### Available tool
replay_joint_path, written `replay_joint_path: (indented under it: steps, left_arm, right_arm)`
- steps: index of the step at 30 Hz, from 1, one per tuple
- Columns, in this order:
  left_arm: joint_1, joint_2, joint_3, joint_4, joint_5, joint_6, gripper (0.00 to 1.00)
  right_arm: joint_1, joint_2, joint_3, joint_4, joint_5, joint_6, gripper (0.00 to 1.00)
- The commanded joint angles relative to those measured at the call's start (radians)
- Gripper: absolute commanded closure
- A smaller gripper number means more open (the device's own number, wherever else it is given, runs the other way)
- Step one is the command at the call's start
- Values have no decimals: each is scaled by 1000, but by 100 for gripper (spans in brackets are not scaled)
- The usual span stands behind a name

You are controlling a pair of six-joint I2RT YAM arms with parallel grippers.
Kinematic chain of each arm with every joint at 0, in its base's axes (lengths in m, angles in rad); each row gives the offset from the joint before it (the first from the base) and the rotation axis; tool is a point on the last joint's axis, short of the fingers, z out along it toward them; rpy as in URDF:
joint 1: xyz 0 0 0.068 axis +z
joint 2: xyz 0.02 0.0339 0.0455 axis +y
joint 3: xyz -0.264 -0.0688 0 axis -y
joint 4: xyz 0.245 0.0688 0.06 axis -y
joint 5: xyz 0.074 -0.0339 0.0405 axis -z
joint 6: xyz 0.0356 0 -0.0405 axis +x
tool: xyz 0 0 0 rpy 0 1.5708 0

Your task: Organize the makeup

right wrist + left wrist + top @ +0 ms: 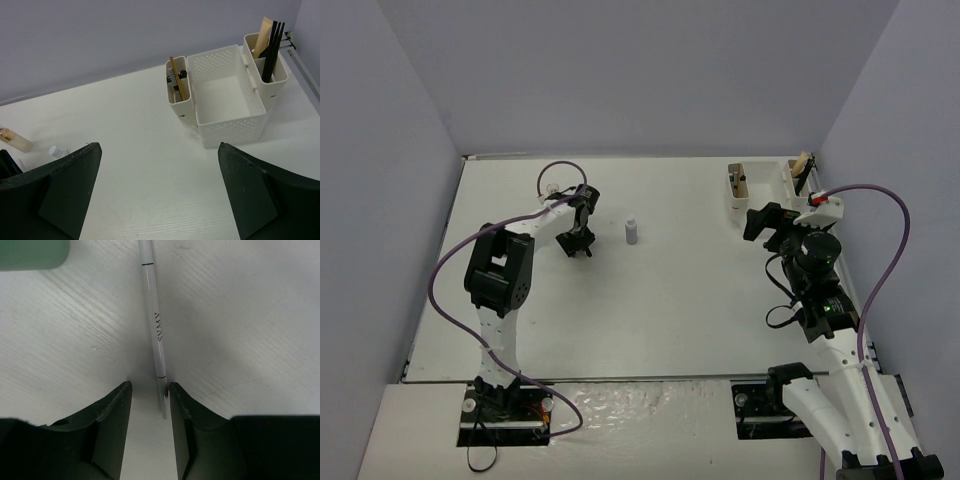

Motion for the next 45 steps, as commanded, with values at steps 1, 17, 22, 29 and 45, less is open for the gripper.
replay_joint_path:
  steps: [1, 17, 22, 29, 45]
  left_arm:
    - [6, -15, 19, 7, -6, -17, 70]
    - [-20, -142, -231, 72, 53, -54, 100]
    - [-80, -280, -303, 83, 20, 19, 100]
    - [-268, -538, -347, 208, -107, 320, 100]
    - [-528, -902, -521, 732, 203, 863, 100]
  right_arm:
    - [9, -2, 8, 56, 14, -10, 0]
    - [9, -9, 18, 49, 6, -17, 0]
    - [9, -5, 41, 45, -117, -34, 0]
    - [17, 76, 107, 27, -500, -29, 1]
    - [306, 280, 213, 227, -639, 206, 9]
